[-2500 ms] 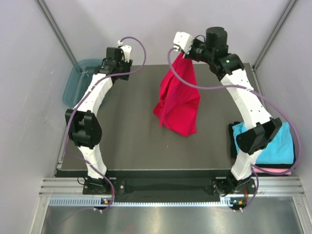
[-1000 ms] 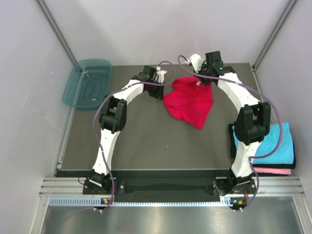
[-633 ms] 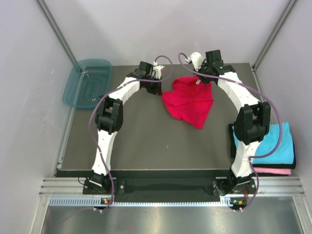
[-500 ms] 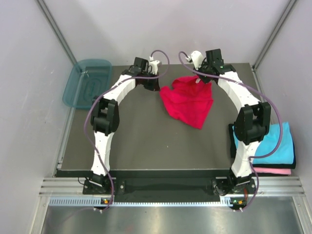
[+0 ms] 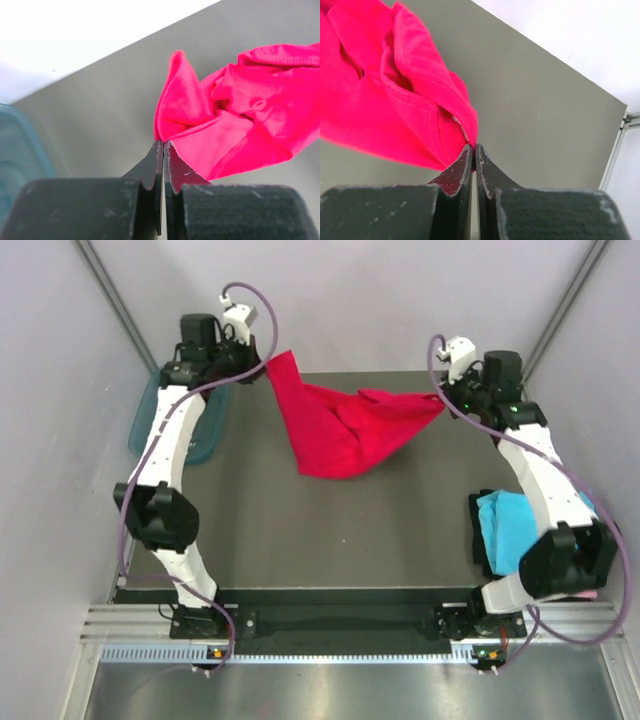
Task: Fold and stack the t-shirts
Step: Flatten the tshirt out
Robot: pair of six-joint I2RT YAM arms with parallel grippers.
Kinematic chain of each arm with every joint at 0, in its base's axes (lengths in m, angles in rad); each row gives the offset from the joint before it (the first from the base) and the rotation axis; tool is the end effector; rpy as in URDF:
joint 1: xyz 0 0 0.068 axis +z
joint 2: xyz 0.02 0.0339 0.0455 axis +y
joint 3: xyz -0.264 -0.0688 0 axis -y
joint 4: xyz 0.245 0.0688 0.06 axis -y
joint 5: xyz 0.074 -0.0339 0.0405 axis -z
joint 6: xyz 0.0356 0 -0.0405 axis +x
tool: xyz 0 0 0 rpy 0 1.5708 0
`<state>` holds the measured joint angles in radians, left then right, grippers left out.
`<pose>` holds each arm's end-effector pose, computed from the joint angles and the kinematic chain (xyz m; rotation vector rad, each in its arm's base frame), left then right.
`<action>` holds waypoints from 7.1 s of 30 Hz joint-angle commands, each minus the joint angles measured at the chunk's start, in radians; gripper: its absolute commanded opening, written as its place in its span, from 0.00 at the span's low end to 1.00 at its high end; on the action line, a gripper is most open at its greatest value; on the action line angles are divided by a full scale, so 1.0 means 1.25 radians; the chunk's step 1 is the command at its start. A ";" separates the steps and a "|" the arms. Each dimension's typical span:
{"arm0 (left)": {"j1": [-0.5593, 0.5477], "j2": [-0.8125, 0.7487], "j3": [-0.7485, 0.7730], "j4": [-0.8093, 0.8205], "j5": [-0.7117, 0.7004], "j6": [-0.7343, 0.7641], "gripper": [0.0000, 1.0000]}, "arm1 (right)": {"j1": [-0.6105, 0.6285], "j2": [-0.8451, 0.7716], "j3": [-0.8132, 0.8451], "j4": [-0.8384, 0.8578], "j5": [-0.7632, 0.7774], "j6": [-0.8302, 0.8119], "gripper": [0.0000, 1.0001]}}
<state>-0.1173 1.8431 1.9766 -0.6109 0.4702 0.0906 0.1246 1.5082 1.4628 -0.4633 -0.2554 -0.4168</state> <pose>0.4150 -0.0651 0.4113 0.4991 1.9654 -0.4969 0.3419 0.0519 0.3730 -0.6994 1.9404 0.0854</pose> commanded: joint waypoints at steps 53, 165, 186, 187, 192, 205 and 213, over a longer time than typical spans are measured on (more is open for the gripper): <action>-0.090 -0.030 -0.346 0.134 -0.143 -0.171 0.37 | 0.299 0.394 0.127 0.034 0.111 -0.180 0.00; -0.039 0.053 -0.206 0.112 -0.203 -0.123 0.40 | 0.345 0.116 -0.028 -0.444 -0.202 -0.332 0.40; -0.039 -0.013 -0.260 0.119 -0.229 -0.093 0.40 | -0.038 0.299 0.048 -0.227 0.025 -0.684 0.33; -0.039 -0.014 -0.262 0.121 -0.237 -0.091 0.40 | -0.041 0.300 0.042 -0.233 0.024 -0.690 0.33; -0.039 -0.013 -0.271 0.118 -0.251 -0.080 0.40 | -0.043 0.293 0.015 -0.248 0.020 -0.724 0.34; -0.047 0.002 -0.257 0.112 -0.273 -0.043 0.40 | -0.041 0.327 -0.006 -0.270 0.010 -0.718 0.36; -0.055 0.009 -0.257 0.116 -0.280 -0.038 0.41 | -0.042 0.345 -0.003 -0.280 0.010 -0.723 0.37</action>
<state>-0.1791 1.8805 1.6459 -0.4931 0.1322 0.0288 0.0799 1.9205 1.4528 -0.8043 -0.2127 -1.3022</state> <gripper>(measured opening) 0.406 0.372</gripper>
